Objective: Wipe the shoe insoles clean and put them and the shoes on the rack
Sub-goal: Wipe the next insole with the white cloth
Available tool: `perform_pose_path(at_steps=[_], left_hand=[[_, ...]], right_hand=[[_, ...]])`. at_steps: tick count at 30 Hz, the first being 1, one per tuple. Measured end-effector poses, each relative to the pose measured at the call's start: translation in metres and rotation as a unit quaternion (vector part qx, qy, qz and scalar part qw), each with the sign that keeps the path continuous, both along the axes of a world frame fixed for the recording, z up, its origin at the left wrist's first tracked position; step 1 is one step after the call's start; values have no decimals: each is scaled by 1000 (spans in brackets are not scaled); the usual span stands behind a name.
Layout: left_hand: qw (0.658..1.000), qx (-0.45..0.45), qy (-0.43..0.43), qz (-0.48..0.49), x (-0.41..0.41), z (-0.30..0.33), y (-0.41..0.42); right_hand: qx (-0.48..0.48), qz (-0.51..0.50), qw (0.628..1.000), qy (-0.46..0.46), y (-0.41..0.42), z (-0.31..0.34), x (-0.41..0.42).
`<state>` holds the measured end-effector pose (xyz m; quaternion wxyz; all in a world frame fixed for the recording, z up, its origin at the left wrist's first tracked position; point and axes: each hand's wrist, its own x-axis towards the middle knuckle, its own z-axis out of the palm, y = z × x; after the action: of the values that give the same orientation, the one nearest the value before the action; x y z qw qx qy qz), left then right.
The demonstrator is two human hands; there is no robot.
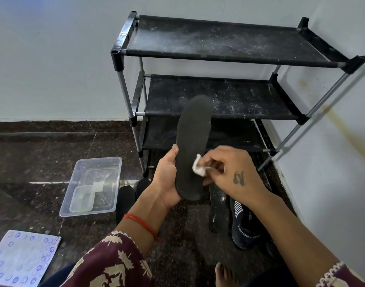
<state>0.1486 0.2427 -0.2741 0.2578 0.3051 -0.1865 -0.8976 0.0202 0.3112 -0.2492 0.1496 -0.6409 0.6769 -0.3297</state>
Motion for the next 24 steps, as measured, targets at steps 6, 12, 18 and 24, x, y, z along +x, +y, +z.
perform_pose_path(at_steps=[6, 12, 18, 24], left_hand=[[1000, 6, -7, 19, 1, 3, 1], [999, 28, -9, 11, 2, 8, 1], [999, -3, -17, 46, -2, 3, -1], [998, -42, -18, 42, -4, 4, 1]], right_hand=[[57, 61, 995, -58, -1, -1, 19], [114, 175, 971, -120, 5, 13, 21], [82, 151, 985, 33, 5, 5, 3], [-17, 0, 1000, -25, 0, -1, 3]])
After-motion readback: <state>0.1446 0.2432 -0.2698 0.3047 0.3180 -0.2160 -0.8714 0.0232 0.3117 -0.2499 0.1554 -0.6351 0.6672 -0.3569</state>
